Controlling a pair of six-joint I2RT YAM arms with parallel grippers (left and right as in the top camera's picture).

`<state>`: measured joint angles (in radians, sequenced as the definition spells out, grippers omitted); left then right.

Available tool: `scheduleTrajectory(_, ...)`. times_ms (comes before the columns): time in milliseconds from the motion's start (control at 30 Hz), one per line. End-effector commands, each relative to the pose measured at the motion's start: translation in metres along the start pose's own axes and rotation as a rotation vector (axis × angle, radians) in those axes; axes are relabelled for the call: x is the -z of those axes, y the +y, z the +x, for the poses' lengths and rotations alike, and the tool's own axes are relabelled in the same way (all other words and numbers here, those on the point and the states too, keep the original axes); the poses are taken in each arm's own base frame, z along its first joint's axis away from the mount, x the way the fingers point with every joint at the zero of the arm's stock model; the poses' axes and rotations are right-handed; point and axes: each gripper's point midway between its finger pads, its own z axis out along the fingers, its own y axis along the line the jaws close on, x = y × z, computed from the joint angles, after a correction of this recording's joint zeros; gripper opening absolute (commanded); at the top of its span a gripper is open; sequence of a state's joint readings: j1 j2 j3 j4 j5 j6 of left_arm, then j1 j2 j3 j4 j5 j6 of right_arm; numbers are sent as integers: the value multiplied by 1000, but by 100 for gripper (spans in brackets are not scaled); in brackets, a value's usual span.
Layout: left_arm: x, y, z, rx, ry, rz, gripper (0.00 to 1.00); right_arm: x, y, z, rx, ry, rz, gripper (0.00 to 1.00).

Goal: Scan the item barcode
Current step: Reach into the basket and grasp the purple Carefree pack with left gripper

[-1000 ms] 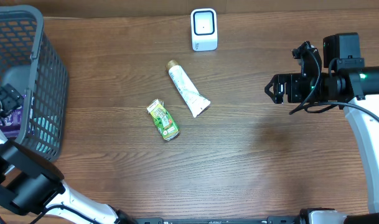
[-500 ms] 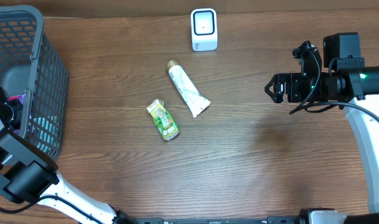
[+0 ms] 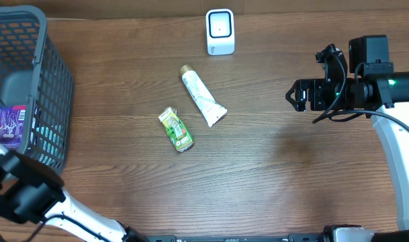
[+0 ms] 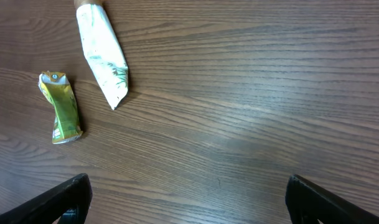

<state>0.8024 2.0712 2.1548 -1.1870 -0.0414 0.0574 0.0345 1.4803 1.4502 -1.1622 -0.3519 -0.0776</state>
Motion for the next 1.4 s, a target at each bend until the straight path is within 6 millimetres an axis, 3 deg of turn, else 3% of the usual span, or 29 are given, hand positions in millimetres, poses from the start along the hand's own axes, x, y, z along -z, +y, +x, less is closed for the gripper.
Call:
scheduleTrajectory(0,88,-9,-30,17,-204,33,4,2,4,-6,9,-19,-11,100)
scheduleTrajectory(33,91,-9,-29,7,-207,32,6,2,4,-6,10,-20,-11,100)
scheduleTrajectory(100,83,-8,-18,44,-155,35,45,2,4,-7,11,-23,-11,100)
scheduleTrajectory(133,77,-6,-12,78,-124,33,54,2,4,-7,12,-24,-11,100)
scheduleTrajectory(200,61,6,7,198,-41,0,58,2,4,-8,13,-26,-10,100)
scheduleTrajectory(333,12,41,65,560,167,-39,58,2,4,-8,13,-26,-10,100)
scheduleTrajectory(500,-37,61,107,679,253,-1,57,3,4,-10,15,-34,-10,100)
scheduleTrajectory(633,-63,67,110,698,209,6,61,3,4,-10,16,-36,-11,100)
scheduleTrajectory(867,-89,69,102,698,115,19,68,3,4,-10,16,-36,-11,100)
scheduleTrajectory(1000,-106,59,97,690,62,82,84,3,4,-10,3,-36,-11,100)
scheduleTrajectory(1133,-127,49,106,673,26,105,87,3,4,-10,-11,-34,-12,100)
scheduleTrajectory(1167,-132,47,109,670,22,106,87,3,4,-10,-11,-34,-12,100)
scheduleTrajectory(1200,-136,46,112,668,12,108,81,3,4,-10,-11,-33,-12,100)
scheduleTrajectory(1233,-140,45,116,668,8,108,61,3,4,-9,-12,-32,-12,100)
scheduleTrajectory(1267,-142,45,119,668,8,108,53,3,4,-9,-12,-33,-11,100)
scheduleTrajectory(1300,-144,45,122,668,11,101,34,3,4,-9,-12,-33,-12,100)
scheduleTrajectory(1367,-146,47,126,668,16,83,11,3,4,-9,-12,-33,-12,100)
